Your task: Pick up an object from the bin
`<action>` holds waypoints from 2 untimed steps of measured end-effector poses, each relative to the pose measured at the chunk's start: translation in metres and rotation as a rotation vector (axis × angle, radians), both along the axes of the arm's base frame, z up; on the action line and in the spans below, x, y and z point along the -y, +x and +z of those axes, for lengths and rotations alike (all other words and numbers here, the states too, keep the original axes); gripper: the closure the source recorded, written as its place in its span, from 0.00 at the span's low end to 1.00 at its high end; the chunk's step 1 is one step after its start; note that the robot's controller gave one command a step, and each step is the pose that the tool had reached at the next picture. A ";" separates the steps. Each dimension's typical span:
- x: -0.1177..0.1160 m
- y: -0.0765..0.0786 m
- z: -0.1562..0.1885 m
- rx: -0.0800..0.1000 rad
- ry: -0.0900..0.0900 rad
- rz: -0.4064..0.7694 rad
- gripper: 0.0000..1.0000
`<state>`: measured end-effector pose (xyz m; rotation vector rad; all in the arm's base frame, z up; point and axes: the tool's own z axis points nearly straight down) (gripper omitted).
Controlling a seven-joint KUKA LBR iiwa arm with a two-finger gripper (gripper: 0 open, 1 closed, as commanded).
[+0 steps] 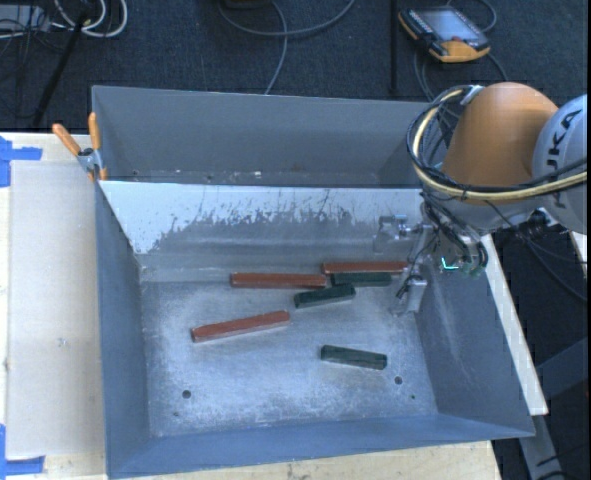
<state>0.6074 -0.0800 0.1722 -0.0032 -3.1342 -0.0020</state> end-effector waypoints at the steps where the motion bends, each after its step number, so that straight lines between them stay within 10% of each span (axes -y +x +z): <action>1: -0.026 -0.020 -0.103 0.007 -0.001 -0.102 0.00; 2: -0.085 -0.114 -0.101 0.012 -0.001 0.077 0.00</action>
Offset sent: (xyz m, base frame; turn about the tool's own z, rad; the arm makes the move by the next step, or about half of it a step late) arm -0.0207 0.0252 -0.1022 0.1017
